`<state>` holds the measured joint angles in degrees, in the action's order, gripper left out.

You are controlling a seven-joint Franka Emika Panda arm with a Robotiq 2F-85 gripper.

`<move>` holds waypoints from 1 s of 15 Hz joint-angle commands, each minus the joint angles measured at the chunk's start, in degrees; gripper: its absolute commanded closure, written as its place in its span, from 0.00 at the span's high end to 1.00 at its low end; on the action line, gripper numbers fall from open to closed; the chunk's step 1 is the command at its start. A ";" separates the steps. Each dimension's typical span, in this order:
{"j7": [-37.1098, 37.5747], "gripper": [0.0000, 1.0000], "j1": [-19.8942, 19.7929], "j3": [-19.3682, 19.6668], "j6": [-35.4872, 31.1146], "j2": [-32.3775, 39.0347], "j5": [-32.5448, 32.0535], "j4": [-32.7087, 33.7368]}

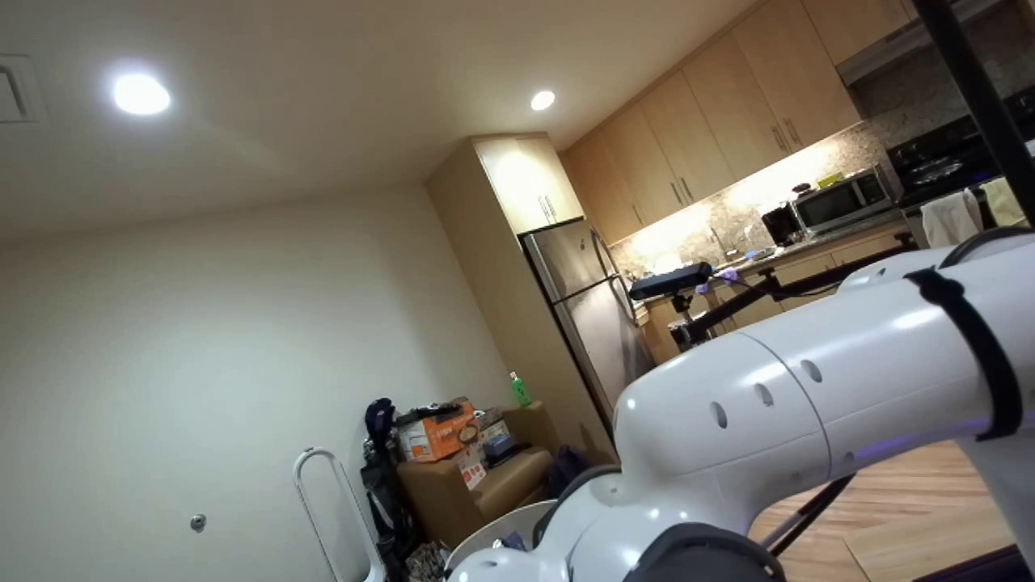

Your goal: Pick up the clothing from the sofa and put it in the laundry bag

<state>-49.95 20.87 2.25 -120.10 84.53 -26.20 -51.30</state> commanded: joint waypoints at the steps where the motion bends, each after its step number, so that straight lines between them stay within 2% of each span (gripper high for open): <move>1: 6.61 0.02 1.74 1.87 3.27 0.00 -0.87 0.29; 4: 8.76 0.05 1.93 1.66 4.60 0.00 -1.03 0.32; 8: 10.26 0.04 2.65 2.20 4.40 -0.03 -1.97 2.99; 15: 8.33 0.04 12.62 7.19 8.01 -0.56 -11.70 15.88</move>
<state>-41.31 29.63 7.28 -116.14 83.52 -34.22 -42.29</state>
